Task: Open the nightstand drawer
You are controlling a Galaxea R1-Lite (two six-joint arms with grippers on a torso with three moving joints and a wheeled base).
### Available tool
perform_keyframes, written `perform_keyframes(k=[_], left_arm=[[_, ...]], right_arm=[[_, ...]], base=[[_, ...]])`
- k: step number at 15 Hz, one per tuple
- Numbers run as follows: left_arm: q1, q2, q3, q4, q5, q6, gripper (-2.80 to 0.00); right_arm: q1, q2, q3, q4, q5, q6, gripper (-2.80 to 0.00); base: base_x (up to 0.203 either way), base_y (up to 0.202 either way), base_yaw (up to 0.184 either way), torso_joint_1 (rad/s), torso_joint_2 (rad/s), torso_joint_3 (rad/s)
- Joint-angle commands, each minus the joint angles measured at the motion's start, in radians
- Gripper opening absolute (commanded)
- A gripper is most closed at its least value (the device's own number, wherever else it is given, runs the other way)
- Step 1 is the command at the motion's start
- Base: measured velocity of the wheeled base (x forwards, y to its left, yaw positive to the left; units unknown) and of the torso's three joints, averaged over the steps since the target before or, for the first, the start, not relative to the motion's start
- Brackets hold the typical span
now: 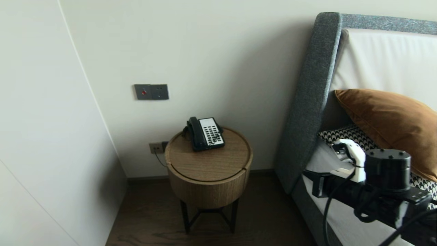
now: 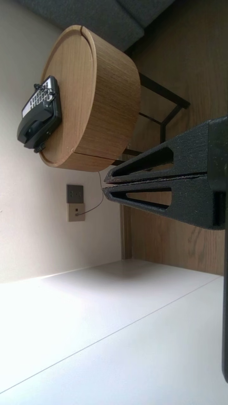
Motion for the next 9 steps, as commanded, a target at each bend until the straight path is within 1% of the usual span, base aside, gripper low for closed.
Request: perform_keyframes(k=[1,3,6,7,9], left_arm=[[0.000,0.000,0.000,0.000,0.000,0.000,-2.80],[0.000,0.000,0.000,0.000,0.000,0.000,-2.80],[0.000,0.000,0.001,0.000,0.000,0.000,-2.80],[0.000,0.000,0.000,0.000,0.000,0.000,-2.80],[0.000,-0.001,0.000,0.000,0.000,0.000,-2.80]], right_arm=[[-0.042,-0.208,0.049,0.072,0.009,0.007,-2.80],[-0.085,-0.358,0.113,0.162,0.050,0.017,-2.80],[-0.205,-0.567,0.209,0.290,0.152,0.015,-2.80],[-0.243,-0.632,0.231,0.345,0.187,0.006,-2.80],[-0.310,-0.750,0.269,0.461,0.223,-0.032,-2.80]], base=[[0.000,0.000,0.000,0.000,0.00,0.000],[0.000,0.000,0.000,0.000,0.00,0.000],[0.000,0.000,0.000,0.000,0.00,0.000],[0.000,0.000,0.000,0.000,0.00,0.000],[0.000,0.000,0.000,0.000,0.00,0.000]])
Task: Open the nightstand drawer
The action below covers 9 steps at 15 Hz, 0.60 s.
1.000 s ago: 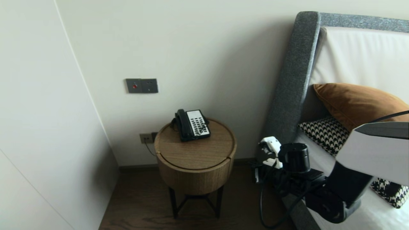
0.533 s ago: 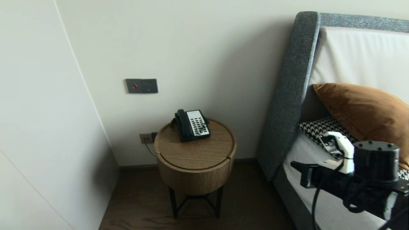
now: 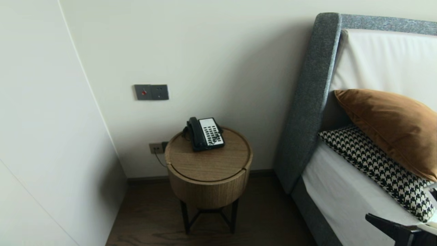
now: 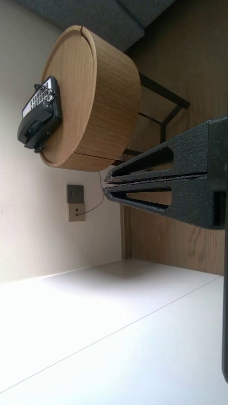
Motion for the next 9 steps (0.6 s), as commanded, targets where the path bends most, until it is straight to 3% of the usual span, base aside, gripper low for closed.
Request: perform_keyframes(k=[1,6,9], left_arm=[[0.000,-0.001,0.000,0.000,0.000,0.000,-2.80],[0.000,0.000,0.000,-0.001,0.000,0.000,-2.80],[0.000,0.000,0.000,0.000,0.000,0.000,-2.80]], right_arm=[[-0.055,-0.178,0.039,0.066,0.010,-0.025,-2.80],[-0.150,-0.509,0.098,0.311,0.026,-0.113,-2.80],[-0.116,-0.665,0.095,0.353,0.032,-0.118,-2.80]], base=[[0.000,0.000,0.000,0.000,0.00,0.000],[0.000,0.000,0.000,0.000,0.00,0.000],[0.000,0.000,0.000,0.000,0.00,0.000]])
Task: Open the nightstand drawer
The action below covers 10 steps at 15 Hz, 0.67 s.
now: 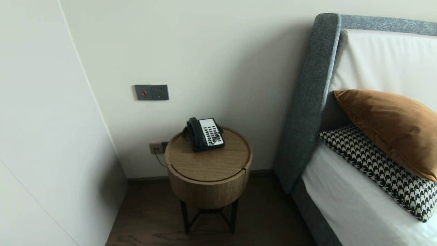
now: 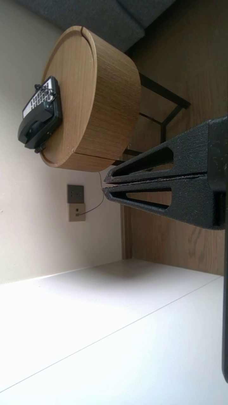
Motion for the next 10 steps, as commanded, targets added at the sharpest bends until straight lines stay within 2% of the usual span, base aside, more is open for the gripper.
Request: perform_keyframes(k=[1,5,9,10], left_arm=[[0.000,0.000,0.001,-0.001,0.000,0.000,-2.80],[0.001,0.000,0.000,0.000,0.000,0.000,-2.80],[0.000,0.000,0.000,0.000,0.000,0.000,-2.80],[0.000,-0.001,0.000,0.000,0.000,0.000,-2.80]], right_arm=[[0.037,-0.137,-0.006,0.016,0.000,0.000,-2.80],[0.131,-0.258,-0.028,0.098,-0.014,-0.006,-2.80],[0.134,-0.359,-0.047,0.165,-0.063,-0.036,-2.80],[0.133,-0.387,-0.049,0.189,-0.118,-0.037,-2.80]], base=[[0.000,0.000,0.000,0.000,0.00,0.000],[0.000,0.000,0.000,0.000,0.00,0.000],[0.000,0.000,0.000,0.000,0.00,0.000],[0.000,0.000,0.000,0.000,0.00,0.000]])
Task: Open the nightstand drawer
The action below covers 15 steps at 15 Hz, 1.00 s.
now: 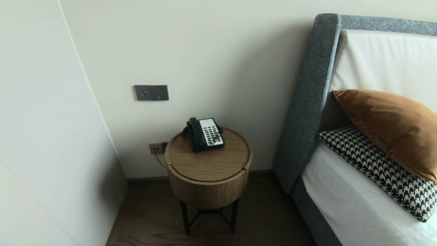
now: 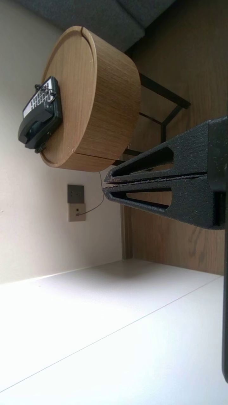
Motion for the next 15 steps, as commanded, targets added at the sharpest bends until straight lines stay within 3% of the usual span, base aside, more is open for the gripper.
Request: perform_keyframes(k=[1,6,9,15], left_arm=[[0.000,0.000,0.000,0.000,0.000,0.000,-2.80],[0.000,0.000,0.000,-0.002,0.000,0.000,-2.80],[0.001,-0.001,0.000,-0.002,0.000,0.000,-2.80],[0.000,0.000,0.000,-0.001,0.000,0.000,-2.80]], right_arm=[[0.000,-0.069,-0.001,0.018,-0.090,-0.003,-2.80],[0.002,-0.105,0.060,-0.044,-0.168,-0.106,-2.80],[0.002,-0.107,0.062,-0.052,-0.184,-0.014,-2.80],[0.001,-0.108,0.062,-0.052,-0.195,-0.008,-2.80]], base=[[0.000,0.000,0.000,0.000,0.00,0.000],[0.000,0.000,0.000,0.000,0.00,0.000],[0.000,0.000,0.000,0.000,0.00,0.000],[0.000,0.000,0.000,0.000,0.00,0.000]])
